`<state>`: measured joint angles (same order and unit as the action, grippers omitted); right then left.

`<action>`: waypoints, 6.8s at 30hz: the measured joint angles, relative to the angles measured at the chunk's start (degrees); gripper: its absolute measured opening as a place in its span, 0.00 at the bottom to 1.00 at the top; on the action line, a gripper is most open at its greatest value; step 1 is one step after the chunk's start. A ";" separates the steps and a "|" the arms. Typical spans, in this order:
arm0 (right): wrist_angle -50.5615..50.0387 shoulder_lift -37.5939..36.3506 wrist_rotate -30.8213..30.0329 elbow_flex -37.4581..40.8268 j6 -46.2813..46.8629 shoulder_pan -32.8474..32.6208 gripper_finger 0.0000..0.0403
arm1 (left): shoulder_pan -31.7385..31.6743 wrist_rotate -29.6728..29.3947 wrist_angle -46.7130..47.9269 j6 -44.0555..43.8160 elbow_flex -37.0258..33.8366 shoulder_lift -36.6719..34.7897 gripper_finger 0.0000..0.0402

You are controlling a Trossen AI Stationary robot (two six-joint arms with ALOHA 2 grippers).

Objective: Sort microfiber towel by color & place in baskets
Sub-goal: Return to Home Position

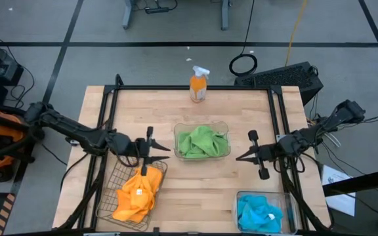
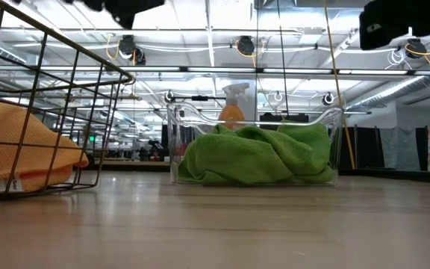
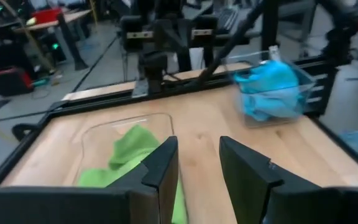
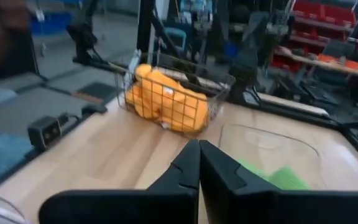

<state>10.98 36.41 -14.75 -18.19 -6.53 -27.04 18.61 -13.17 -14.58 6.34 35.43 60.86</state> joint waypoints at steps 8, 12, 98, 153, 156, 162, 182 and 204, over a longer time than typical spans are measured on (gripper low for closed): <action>25.10 0.78 1.42 13.18 -2.22 0.18 0.00 | -0.70 0.99 -10.81 0.27 -13.08 -8.77 0.31; 30.76 0.67 1.34 16.92 -2.25 1.11 0.00 | -0.72 0.99 -12.59 0.21 -18.70 -12.73 0.31; -8.99 -33.36 7.72 17.31 -2.63 8.52 0.00 | -2.10 2.75 11.92 5.12 -35.15 -60.85 0.00; -9.88 -33.89 13.12 17.33 -5.50 16.08 0.00 | -8.73 7.58 13.09 4.30 -35.18 -60.85 0.00; -9.88 -33.89 13.12 17.33 -3.57 16.08 0.00 | -10.25 8.22 13.10 4.47 -35.18 -60.85 0.00; -9.88 -33.89 13.12 17.33 -1.09 16.08 0.00 | -12.96 10.78 13.53 4.47 -35.18 -60.85 0.00; -9.90 -33.87 13.12 17.33 -1.18 16.07 0.00 | -16.02 14.41 13.83 0.66 -35.17 -60.85 0.01; -9.90 -33.87 13.13 17.33 -1.20 16.08 0.00 | -16.02 14.30 13.68 1.56 -35.17 -60.85 0.04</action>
<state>1.08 2.55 -1.62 -0.86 -7.73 -10.96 2.59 1.13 -0.90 7.90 0.26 0.01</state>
